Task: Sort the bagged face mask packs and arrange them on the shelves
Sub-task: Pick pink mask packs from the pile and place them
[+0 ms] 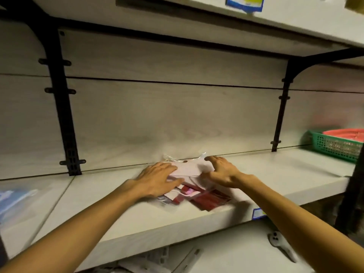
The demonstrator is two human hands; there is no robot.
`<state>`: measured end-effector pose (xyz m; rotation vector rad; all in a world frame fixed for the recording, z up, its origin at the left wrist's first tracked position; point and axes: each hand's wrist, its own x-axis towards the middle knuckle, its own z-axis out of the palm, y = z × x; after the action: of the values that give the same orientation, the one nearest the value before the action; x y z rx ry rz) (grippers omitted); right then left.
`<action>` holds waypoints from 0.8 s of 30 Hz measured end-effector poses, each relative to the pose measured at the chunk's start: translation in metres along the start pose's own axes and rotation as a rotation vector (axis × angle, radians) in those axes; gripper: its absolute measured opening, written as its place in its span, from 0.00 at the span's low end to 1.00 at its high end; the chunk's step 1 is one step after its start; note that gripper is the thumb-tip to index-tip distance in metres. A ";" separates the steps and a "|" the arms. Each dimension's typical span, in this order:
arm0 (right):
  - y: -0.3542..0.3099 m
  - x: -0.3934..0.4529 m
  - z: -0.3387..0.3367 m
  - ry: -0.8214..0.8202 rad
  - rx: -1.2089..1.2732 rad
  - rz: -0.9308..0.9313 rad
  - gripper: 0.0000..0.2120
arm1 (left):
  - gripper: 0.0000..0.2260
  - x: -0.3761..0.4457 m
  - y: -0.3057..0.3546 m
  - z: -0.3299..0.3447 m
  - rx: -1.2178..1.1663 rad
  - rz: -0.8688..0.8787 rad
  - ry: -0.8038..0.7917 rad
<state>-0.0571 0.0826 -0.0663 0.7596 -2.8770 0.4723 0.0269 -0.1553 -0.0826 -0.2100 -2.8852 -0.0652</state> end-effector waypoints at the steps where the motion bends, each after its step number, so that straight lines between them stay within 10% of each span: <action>1: 0.006 0.007 0.001 -0.031 0.014 -0.031 0.33 | 0.31 0.003 -0.002 0.000 -0.014 -0.020 -0.017; 16: 0.019 0.051 0.015 -0.075 0.334 -0.352 0.43 | 0.17 0.028 -0.014 -0.010 -0.637 -0.701 0.618; 24: 0.015 0.050 0.027 -0.110 0.392 -0.467 0.25 | 0.28 0.007 0.003 -0.023 -0.972 -0.788 0.638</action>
<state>-0.1092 0.0627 -0.0855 1.5086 -2.5907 0.9576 0.0265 -0.1524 -0.0591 0.6619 -1.9093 -1.3646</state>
